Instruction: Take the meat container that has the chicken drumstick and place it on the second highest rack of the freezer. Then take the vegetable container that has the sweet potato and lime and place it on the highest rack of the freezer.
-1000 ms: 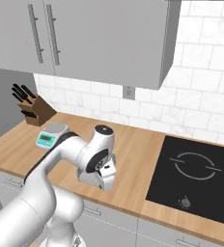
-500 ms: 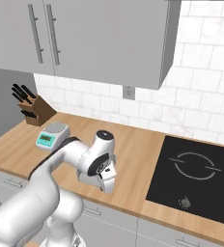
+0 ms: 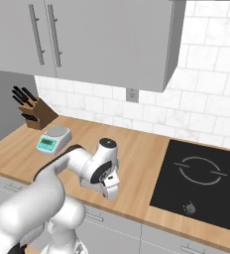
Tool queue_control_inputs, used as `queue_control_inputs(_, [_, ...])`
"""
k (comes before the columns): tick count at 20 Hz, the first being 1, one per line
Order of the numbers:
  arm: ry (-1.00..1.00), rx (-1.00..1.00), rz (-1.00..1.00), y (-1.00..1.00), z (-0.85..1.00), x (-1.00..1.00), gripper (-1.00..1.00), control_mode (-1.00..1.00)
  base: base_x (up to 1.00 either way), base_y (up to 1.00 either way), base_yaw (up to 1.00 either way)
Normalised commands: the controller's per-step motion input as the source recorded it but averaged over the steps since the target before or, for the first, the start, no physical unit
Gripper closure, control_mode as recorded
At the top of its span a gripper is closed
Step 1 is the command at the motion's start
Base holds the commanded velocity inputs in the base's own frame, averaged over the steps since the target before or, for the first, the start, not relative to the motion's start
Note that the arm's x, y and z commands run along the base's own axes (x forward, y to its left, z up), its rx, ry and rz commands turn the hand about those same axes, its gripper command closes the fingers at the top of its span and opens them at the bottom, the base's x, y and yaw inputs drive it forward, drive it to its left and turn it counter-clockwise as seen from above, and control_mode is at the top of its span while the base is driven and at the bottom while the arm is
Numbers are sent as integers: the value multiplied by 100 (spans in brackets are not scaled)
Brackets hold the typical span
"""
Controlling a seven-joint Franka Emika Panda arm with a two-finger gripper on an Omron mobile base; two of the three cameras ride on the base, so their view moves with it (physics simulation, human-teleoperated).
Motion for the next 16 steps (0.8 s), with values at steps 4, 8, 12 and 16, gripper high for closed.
queue_control_inputs(4, [0, 0, 0, 17, -40, 0, 100, -100, 0, 0, 0])
queue_control_inputs(8, [0, 0, 0, 8, -33, 0, 100, -100, 0, 0, 0])
queue_control_inputs(12, [0, 0, 0, 6, -7, 0, 100, -100, 0, 0, 0])
queue_control_inputs(16, [-10, 0, -4, 1, 43, -18, 100, -100, 0, 0, 0])
